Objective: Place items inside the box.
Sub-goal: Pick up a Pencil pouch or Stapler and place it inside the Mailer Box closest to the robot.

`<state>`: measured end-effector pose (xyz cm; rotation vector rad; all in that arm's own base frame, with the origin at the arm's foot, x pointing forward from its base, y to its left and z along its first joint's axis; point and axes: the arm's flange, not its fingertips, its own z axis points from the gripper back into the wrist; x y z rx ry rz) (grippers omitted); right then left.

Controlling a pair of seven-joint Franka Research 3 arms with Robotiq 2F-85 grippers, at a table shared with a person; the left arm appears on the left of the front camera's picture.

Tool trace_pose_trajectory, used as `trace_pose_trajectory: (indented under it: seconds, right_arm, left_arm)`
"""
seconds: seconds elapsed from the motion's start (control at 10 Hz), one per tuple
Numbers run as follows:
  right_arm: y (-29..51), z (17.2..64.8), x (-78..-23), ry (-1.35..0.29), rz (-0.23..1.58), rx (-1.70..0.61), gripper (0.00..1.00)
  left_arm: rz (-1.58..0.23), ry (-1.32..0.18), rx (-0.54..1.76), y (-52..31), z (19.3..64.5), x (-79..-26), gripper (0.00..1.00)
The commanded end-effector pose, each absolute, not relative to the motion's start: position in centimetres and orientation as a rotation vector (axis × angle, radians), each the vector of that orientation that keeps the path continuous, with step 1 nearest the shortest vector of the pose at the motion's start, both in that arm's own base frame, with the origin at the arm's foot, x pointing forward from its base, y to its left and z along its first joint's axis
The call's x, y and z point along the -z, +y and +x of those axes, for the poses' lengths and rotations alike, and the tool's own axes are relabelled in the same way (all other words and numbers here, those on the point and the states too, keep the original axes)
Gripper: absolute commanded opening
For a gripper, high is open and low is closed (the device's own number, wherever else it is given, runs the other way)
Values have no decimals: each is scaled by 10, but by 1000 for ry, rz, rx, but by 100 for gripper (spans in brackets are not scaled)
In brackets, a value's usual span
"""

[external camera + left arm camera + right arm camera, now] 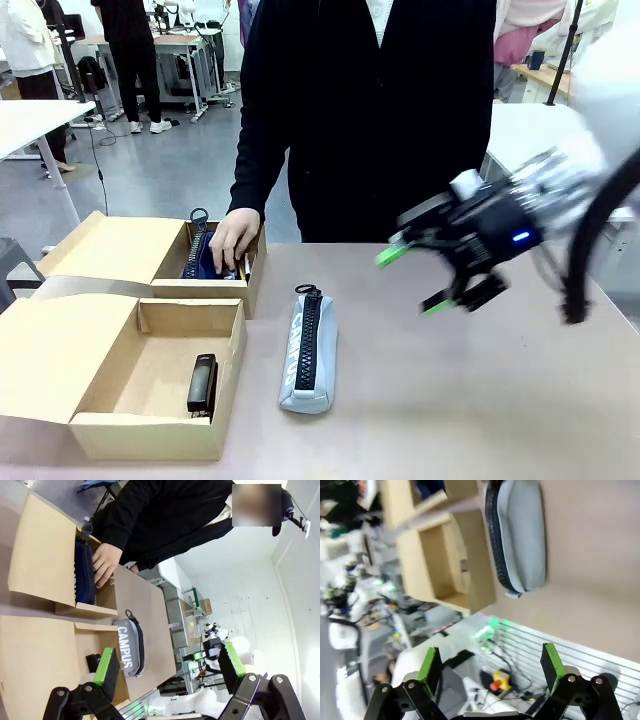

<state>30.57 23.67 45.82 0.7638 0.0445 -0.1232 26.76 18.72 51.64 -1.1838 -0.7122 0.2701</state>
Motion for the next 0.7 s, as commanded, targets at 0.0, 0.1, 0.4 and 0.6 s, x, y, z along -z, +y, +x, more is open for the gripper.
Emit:
trace_pose_trajectory:
  seconds: [0.0,0.1,0.4,0.6]
  right_arm:
    - [285,333,-432,-10,579,93,100]
    - [301,328,-425,-35,522,2,100]
    - [275,301,-441,25,682,75,100]
    - [324,310,-427,21,444,75,100]
  left_arm:
    - [-1198,-739,-255,187,267,-517,100]
    - [-1198,-739,-255,187,267,-517,100]
    - [-1198,-739,-255,187,267,-517,100]
    - [-1198,-739,-255,187,267,-517,100]
